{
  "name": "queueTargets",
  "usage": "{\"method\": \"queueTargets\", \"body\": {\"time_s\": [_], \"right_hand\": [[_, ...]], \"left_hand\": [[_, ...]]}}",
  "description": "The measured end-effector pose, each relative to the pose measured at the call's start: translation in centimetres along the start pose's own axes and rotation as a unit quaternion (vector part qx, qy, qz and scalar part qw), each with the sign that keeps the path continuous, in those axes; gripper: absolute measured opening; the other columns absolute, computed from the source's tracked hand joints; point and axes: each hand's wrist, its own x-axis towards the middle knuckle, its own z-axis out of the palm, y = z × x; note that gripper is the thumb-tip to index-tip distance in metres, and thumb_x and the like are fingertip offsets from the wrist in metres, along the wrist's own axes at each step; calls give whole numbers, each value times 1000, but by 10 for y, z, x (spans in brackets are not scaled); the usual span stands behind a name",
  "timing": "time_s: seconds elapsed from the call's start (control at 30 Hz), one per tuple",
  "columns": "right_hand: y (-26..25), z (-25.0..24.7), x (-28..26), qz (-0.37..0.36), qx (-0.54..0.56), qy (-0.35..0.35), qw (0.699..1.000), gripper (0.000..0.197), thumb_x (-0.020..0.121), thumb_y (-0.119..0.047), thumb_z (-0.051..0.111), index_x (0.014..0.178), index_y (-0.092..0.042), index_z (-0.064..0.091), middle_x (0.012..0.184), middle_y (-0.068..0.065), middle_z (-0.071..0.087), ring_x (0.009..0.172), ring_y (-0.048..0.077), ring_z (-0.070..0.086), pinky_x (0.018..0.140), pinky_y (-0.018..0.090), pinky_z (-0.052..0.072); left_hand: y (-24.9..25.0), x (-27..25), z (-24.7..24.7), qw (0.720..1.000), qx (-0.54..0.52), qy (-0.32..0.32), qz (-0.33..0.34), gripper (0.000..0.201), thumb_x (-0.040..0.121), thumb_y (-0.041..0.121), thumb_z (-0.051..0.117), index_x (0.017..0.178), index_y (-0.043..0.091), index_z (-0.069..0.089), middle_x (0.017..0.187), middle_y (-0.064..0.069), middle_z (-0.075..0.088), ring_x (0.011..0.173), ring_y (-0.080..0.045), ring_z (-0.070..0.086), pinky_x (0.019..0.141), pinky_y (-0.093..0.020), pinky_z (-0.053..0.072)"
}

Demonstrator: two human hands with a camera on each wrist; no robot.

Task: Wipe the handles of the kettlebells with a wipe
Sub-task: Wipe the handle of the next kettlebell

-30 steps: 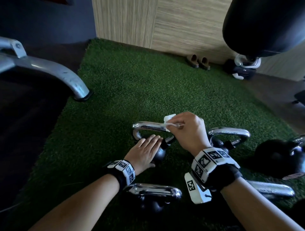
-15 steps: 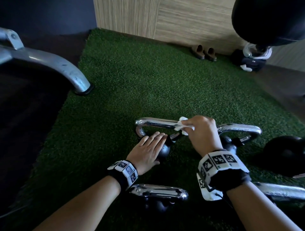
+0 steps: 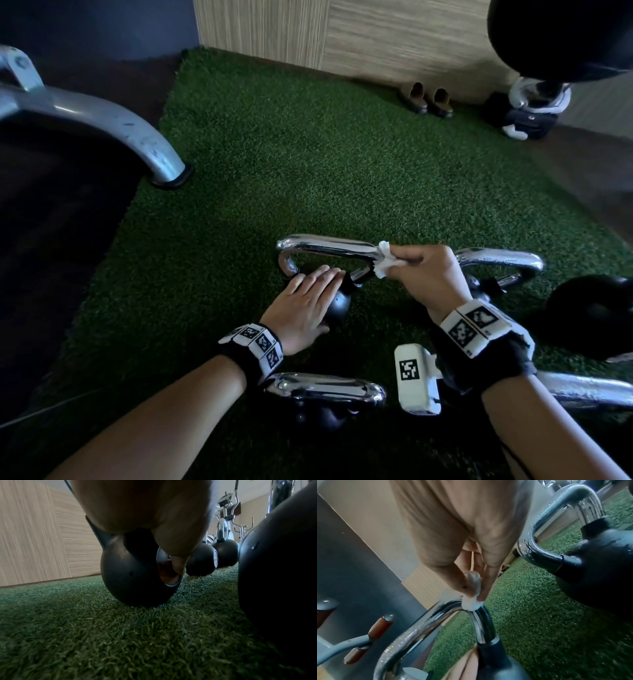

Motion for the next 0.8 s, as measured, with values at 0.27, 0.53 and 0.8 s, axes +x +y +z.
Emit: {"method": "queueTargets", "body": {"time_s": [0.27,0.53,0.8], "right_hand": [[22,18,5,99,135,-20,986,31,71,11,84,79,-19,76,82,3,80,89,20,76,92,41,60],[20,35,10,179,177,-114,961,21,87,24,60,93,5,66,85,18,70,76,23,67,64,25,61],[-2,-5,-11,69,-4,-212,975,13,79,3,83,74,-6,75,66,5,73,52,8,62,58,19,54]], "left_hand": [[-1,0,0,1000,-1,-4,1,100,100,55,51,162,11,-12,173,-3,-10,160,-21,-7,127,-41,3],[-5,-2,-10,999,-33,8,20,106,95,54,59,163,11,-9,172,-4,1,159,-22,-1,126,-40,4],[-5,-4,-50,988,-117,-100,34,91,93,18,52,164,10,-4,173,-4,-10,159,-16,-12,126,-40,-2]]}}
